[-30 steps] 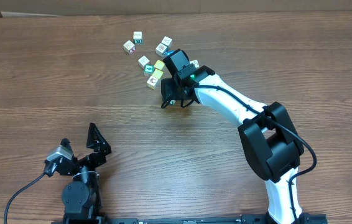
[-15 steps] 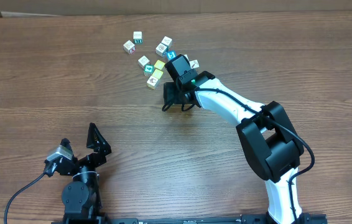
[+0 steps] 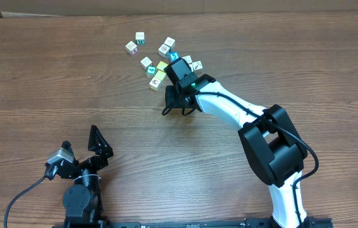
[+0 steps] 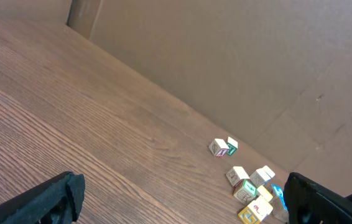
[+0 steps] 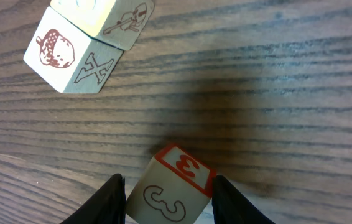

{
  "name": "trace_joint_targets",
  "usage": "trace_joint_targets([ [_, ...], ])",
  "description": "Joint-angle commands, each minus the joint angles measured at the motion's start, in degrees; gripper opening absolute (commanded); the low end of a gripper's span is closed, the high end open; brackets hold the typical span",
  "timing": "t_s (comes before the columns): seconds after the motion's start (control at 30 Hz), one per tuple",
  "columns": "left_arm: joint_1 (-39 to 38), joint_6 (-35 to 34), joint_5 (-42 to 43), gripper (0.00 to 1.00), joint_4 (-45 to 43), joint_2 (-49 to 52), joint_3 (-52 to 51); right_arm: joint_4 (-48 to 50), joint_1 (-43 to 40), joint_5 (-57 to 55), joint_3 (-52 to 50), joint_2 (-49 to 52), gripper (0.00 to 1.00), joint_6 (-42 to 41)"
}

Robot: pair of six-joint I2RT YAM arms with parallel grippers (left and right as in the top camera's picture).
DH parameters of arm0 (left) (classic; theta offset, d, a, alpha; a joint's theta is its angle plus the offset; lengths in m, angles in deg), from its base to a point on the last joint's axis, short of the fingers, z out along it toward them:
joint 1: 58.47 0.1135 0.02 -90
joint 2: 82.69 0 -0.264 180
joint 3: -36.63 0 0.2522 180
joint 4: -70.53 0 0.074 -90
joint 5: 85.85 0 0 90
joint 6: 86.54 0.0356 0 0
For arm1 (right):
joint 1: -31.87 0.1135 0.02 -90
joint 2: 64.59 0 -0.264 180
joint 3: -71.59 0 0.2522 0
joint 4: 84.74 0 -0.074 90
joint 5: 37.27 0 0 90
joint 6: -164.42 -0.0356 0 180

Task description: Form a circle

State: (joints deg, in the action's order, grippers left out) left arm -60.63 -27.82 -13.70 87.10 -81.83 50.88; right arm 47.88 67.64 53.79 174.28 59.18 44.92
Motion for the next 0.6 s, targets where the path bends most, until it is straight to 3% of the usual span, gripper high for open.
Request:
trace_joint_targets([
  [0.0, 0.0, 0.68, -0.59, 0.99, -0.02, -0.57, -0.22, -0.83, 0.61, 0.17, -0.26, -0.28, 0.39, -2.27],
  [0.57, 0.0, 0.68, -0.59, 0.99, -0.02, -0.57, -0.22, -2.62, 0.61, 0.79, -0.26, -0.31, 0.4, -5.03],
])
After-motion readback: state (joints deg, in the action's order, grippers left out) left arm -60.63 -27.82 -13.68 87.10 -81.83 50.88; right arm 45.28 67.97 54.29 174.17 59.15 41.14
